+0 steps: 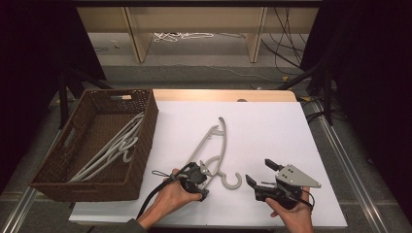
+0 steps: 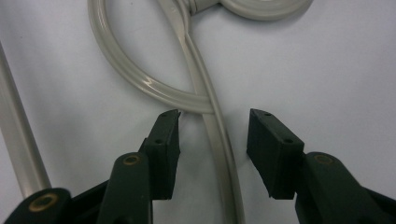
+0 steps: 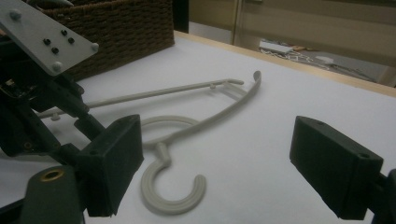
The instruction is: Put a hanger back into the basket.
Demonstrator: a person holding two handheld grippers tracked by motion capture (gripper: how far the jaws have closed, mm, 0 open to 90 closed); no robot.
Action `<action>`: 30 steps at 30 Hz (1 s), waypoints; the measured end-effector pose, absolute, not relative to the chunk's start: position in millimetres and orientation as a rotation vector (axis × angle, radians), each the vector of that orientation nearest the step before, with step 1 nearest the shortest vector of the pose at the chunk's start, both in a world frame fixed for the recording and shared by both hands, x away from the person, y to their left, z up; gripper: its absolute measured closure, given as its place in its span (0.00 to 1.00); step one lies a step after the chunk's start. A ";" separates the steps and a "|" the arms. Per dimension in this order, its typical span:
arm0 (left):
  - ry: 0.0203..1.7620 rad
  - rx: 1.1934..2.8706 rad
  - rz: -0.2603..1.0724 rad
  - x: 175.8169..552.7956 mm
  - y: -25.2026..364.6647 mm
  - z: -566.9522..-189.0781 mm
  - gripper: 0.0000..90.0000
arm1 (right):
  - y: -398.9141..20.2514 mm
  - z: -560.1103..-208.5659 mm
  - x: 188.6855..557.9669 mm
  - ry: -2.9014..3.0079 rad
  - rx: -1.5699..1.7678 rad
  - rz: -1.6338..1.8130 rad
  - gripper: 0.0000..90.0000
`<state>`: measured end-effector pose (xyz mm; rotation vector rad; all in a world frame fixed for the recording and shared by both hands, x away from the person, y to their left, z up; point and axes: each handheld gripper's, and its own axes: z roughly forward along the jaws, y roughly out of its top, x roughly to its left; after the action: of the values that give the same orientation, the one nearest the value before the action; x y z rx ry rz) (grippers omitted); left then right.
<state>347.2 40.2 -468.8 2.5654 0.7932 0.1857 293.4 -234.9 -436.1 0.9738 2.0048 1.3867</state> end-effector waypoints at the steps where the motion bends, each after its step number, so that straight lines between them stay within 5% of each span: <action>1: 0.798 2.572 0.166 349.2 40.3 -468.4 0.60 | -234.9 -436.3 293.7 2.002 0.967 1.387 0.20; 12: 0.788 2.593 0.101 365.4 44.8 -467.1 0.83 | -232.5 -436.6 293.5 2.021 0.978 1.382 0.21; 30: 0.785 2.700 0.073 372.7 34.7 -462.9 0.86 | -231.3 -436.9 294.5 2.021 0.972 1.395 0.21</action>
<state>372.7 34.7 -462.9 2.6998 0.7851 0.0727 294.5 -231.3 -436.9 0.9723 2.0206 1.3945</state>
